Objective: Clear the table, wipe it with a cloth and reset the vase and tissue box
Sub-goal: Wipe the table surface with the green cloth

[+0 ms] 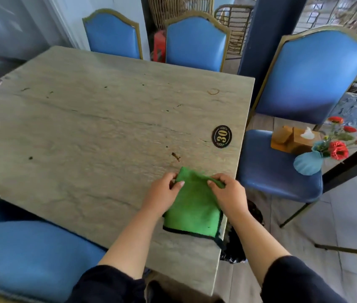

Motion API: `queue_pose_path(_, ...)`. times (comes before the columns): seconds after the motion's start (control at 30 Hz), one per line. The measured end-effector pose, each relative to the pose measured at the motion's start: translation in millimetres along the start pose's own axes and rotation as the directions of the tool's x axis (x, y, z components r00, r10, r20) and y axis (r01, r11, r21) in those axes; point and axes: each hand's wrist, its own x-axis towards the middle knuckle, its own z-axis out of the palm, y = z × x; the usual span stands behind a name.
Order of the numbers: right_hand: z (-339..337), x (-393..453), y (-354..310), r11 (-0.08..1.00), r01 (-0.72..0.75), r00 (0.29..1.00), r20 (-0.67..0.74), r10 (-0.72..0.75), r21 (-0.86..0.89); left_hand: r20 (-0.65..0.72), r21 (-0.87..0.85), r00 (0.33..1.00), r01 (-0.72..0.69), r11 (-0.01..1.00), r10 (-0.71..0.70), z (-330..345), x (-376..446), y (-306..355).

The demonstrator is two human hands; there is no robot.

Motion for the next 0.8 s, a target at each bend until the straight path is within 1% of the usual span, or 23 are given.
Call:
queue_pose_path(0.07, 15, 1, -2, 0.995, 0.02, 0.999, -0.044, -0.024, -0.101, 0.061, 0.034, 0.998, 0.009, 0.999, -0.011, -3, 6, -18)
queue_pose_path(0.1, 22, 1, -3, 0.98, 0.028, 0.995, -0.087, -0.046, -0.198, 0.061, 0.048, 0.998, -0.003, 0.999, 0.0, -7, 9, -26)
queue_pose_path(0.17, 37, -10, -6, 0.905, 0.013, 0.982, -0.165, -0.091, -0.425, -0.002, 0.115, 0.998, -0.065, 0.991, 0.065, -19, 20, -41)
queue_pose_path(0.2, 48, -19, -7, 0.869, 0.026, 0.98, -0.158, -0.119, -0.495, -0.037, 0.163, 0.993, -0.107, 0.981, 0.115, -25, 26, -49)
queue_pose_path(0.27, 76, -44, -6, 0.811, 0.109, 0.983, -0.056, -0.173, -0.575, -0.086, 0.27, 0.981, -0.146, 0.952, 0.175, -38, 36, -68)
queue_pose_path(0.33, 103, -60, -2, 0.743, 0.135, 0.99, 0.062, -0.125, -0.656, -0.092, 0.418, 0.983, -0.108, 0.902, 0.16, -52, 49, -90)
queue_pose_path(0.37, 108, -62, 0, 0.724, 0.118, 0.993, 0.065, -0.101, -0.68, -0.086, 0.479, 0.987, -0.076, 0.875, 0.133, -55, 52, -100)
queue_pose_path(0.43, 111, -45, -4, 0.706, 0.074, 0.997, 0.033, -0.072, -0.705, -0.061, 0.539, 0.994, -0.045, 0.841, 0.092, -63, 62, -119)
queue_pose_path(0.47, 112, -30, -8, 0.696, 0.055, 0.998, 0.031, -0.047, -0.716, -0.056, 0.562, 0.993, -0.055, 0.825, 0.104, -64, 65, -126)
queue_pose_path(0.53, 112, 5, -19, 0.681, -0.027, 1.0, -0.012, 0.026, -0.732, -0.063, 0.602, 0.983, -0.098, 0.792, 0.17, -62, 68, -133)
queue_pose_path(0.6, 117, 46, -33, 0.69, -0.094, 0.996, -0.071, 0.062, -0.717, -0.092, 0.596, 0.974, -0.112, 0.795, 0.206, -58, 70, -137)
queue_pose_path(0.63, 124, 66, -42, 0.698, -0.109, 0.994, -0.079, 0.075, -0.707, -0.105, 0.582, 0.971, -0.116, 0.805, 0.216, -57, 72, -138)
queue_pose_path(0.67, 133, 81, -52, 0.704, -0.096, 0.995, -0.065, 0.071, -0.703, -0.116, 0.568, 0.968, -0.121, 0.814, 0.224, -57, 74, -138)
queue_pose_path(0.7, 144, 90, -62, 0.701, -0.05, 0.999, -0.024, 0.047, -0.712, -0.124, 0.553, 0.964, -0.129, 0.823, 0.234, -56, 76, -139)
queue_pose_path(0.77, 166, 86, -80, 0.666, 0.118, 0.992, 0.111, -0.054, -0.737, -0.141, 0.489, 0.957, -0.155, 0.858, 0.253, -58, 79, -140)
queue_pose_path(0.8, 175, 73, -83, 0.642, 0.218, 0.975, 0.191, -0.113, -0.735, -0.153, 0.445, 0.953, -0.17, 0.879, 0.262, -61, 80, -142)
